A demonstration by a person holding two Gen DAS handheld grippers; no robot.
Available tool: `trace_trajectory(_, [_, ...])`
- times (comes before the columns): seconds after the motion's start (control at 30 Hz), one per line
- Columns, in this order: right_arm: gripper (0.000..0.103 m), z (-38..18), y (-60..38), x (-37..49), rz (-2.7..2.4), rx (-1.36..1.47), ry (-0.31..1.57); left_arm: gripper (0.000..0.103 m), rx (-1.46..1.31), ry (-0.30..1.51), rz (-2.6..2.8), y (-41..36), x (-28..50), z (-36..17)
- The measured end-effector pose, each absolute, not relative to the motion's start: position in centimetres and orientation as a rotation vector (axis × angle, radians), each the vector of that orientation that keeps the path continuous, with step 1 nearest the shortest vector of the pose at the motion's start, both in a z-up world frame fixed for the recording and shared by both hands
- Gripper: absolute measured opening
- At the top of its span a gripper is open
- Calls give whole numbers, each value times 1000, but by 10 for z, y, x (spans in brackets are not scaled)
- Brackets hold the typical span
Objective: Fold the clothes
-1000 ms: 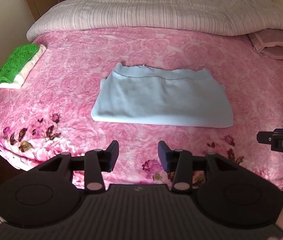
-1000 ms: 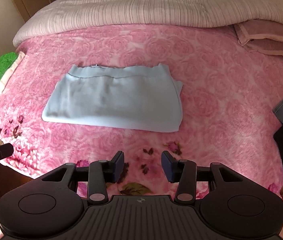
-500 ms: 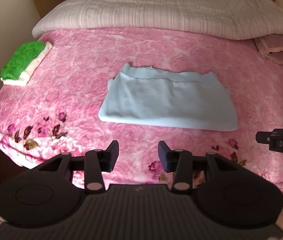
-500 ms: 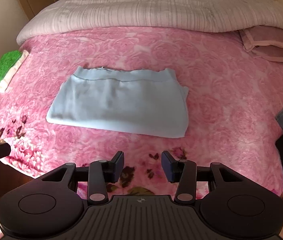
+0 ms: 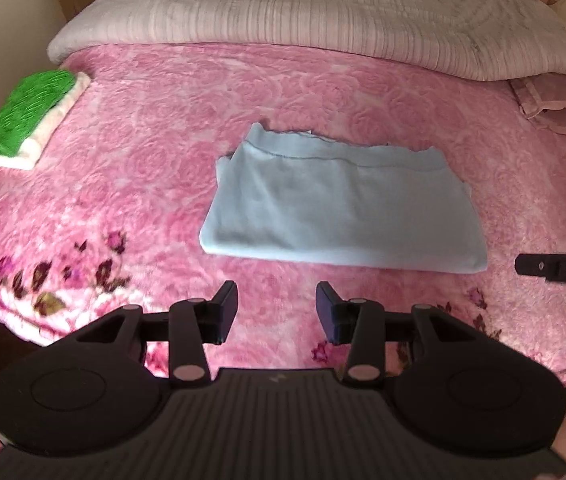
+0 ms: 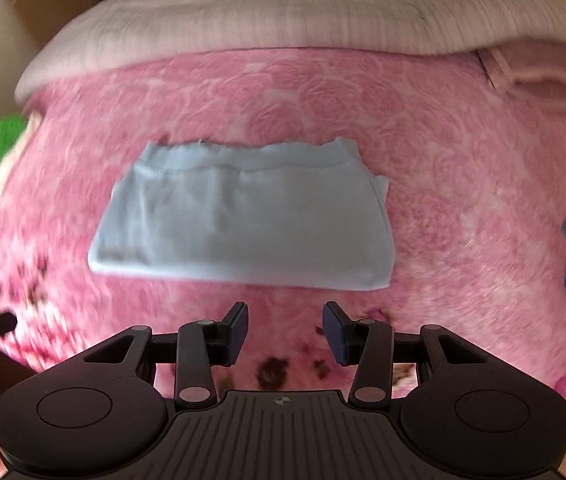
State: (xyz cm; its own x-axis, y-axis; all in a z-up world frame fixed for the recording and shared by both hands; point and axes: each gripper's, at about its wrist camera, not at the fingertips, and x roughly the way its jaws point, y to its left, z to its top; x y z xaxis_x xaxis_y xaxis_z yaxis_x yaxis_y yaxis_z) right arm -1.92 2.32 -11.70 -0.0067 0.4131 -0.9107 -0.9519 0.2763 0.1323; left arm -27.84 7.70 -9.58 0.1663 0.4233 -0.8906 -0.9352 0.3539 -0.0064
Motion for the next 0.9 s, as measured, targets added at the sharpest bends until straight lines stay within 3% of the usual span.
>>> trace_trajectory(0.2, [45,-143,42,33,1030,-344,1293,39,-654,972,998,140,-300,-112])
trace_trajectory(0.43, [45,-188,22,58,769,-170,1368,38,-644,1069,866,201,-310,-167])
trace_trajectory(0.9, [45,-282,-3,73,587,24,1448,38,-695,1117,687,213,-280,-268])
